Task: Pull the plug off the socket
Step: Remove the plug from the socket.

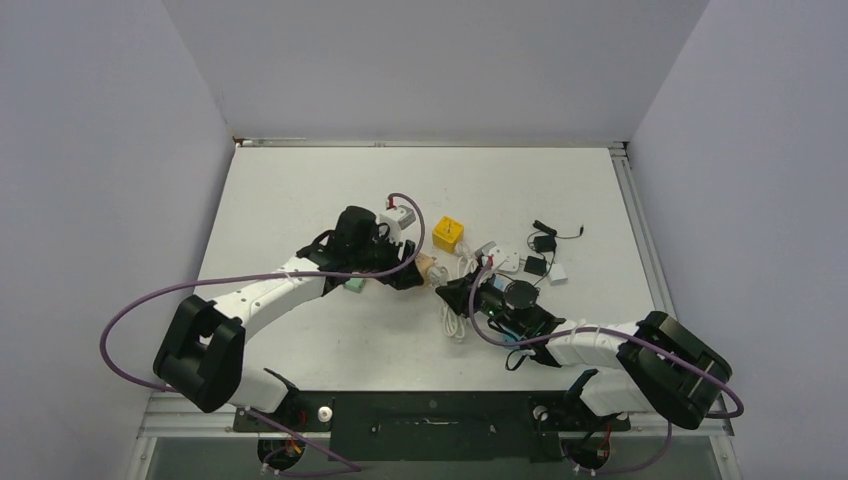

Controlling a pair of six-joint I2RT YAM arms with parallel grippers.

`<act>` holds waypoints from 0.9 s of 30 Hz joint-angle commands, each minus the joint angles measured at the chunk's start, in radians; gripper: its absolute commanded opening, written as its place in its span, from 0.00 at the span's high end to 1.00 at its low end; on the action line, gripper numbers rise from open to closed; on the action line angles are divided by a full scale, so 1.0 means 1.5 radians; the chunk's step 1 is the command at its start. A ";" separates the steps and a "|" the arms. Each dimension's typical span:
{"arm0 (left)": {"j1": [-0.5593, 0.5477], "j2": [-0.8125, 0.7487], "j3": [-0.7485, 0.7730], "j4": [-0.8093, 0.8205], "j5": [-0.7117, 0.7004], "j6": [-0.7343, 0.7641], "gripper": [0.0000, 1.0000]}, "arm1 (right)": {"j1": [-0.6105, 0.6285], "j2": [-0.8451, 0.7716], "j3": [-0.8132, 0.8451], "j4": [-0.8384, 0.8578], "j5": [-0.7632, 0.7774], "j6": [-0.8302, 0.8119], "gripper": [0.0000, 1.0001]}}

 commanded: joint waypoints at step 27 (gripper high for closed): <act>0.008 -0.020 0.005 -0.061 -0.122 0.038 1.00 | 0.031 0.120 0.143 -0.034 -0.052 0.002 0.50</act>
